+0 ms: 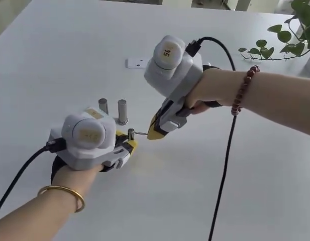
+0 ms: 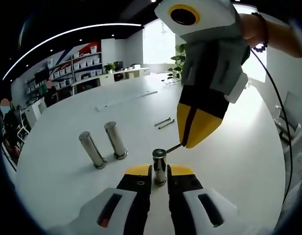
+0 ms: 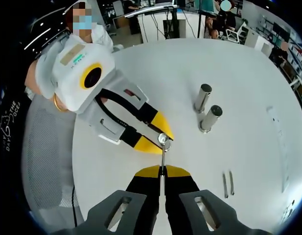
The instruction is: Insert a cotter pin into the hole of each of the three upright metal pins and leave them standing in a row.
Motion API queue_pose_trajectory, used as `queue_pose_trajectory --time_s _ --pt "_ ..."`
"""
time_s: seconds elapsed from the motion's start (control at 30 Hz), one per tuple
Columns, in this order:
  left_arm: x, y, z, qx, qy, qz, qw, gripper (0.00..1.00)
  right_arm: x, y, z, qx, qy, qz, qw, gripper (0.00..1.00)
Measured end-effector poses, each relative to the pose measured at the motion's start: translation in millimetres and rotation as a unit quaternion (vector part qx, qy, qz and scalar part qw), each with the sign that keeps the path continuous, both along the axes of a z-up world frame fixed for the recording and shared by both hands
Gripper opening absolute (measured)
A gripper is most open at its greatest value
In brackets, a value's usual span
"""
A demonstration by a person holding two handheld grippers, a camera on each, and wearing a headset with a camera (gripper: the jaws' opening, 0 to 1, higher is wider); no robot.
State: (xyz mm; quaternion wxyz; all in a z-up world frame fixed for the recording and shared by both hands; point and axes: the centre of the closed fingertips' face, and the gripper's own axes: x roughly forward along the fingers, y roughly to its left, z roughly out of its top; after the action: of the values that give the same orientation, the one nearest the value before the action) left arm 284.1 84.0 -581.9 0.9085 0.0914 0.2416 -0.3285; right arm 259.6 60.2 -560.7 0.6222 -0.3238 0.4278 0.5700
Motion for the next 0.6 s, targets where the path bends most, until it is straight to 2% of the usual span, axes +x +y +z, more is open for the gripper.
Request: queue_pose_trajectory --time_s 0.1,0.6 --pt "-0.9 -0.4 -0.9 0.001 0.001 0.001 1.0000 0.08 0.2 2.7 1.5 0.002 -0.002 0.005 1.0000 0.00" --pt "0.8 -1.1 -2.5 0.001 -0.001 0.009 1.0000 0.07 4.1 6.5 -1.6 -0.009 -0.009 0.017 0.9998 0.00"
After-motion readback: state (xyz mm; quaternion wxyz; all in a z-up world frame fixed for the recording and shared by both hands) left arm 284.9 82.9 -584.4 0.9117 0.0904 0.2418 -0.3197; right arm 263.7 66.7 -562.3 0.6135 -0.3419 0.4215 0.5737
